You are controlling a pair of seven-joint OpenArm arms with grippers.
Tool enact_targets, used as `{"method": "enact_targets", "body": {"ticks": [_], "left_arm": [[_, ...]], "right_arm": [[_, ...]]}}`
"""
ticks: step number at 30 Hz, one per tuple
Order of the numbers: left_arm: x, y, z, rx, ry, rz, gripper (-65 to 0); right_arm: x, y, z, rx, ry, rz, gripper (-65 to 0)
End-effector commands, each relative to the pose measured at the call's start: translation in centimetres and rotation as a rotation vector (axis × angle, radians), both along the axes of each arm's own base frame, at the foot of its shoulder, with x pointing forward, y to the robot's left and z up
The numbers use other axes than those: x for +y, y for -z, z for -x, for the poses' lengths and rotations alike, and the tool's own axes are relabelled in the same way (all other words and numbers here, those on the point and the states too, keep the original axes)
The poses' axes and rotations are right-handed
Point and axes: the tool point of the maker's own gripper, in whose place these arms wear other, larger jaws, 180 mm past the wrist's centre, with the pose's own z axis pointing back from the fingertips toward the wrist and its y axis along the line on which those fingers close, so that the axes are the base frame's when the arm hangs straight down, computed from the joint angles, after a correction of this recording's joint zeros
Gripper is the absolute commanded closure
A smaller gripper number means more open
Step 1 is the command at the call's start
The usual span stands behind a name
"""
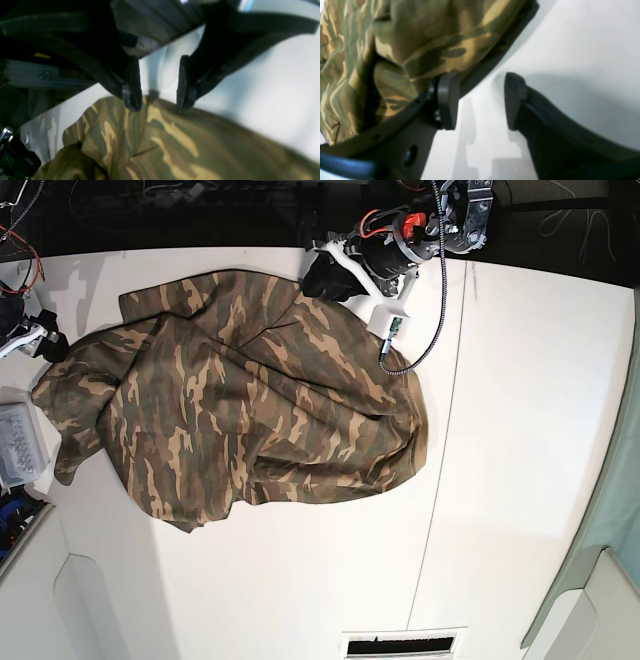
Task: Layout the t-shirt on the table in an organized manner, then fold the t-shirt properly
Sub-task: 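Release the shirt with the left gripper and raise it away, then lower the left gripper onto the shirt edge and grasp it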
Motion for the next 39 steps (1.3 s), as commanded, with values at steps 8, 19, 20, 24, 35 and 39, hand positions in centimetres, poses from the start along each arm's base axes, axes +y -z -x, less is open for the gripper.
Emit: {"method": "enact_targets", "body": {"ticks": [8,19,20,24,35,39], "left_arm": [[-0.5,0.0,-1.8,-0.04,-0.058,-0.086,-27.3],[4.2,1.3,-2.5,-0.053,0.036,-0.298,0.0],[5.5,1.1,-2.3,-0.067,0.051,-0.331,0.0],[10.1,-0.9,-2.3,-0.148,0.106,-0.454,0.0],[14.0,-2.4,-3.1,-0.208,0.162,-0.565,0.0],[13.8,-2.7,-3.5,-0.229,0.153,-0.556,0.0]], "right_arm": [[-0.9,-1.5,-1.1,-0.048,0.0,0.015,-29.1],[-0.9,-2.2,-1.9,-0.084,0.008,0.002,-29.1],[-0.9,-2.3,-2.0,-0.085,0.007,0.004,-29.1],[-0.8,-2.5,-2.3,-0.097,0.011,-0.005,-29.1],[2.5,-2.2,-2.8,-0.132,-0.004,-0.126,-29.1],[6.4,-0.2,-2.9,-0.089,-0.075,-0.137,-29.1]]}}
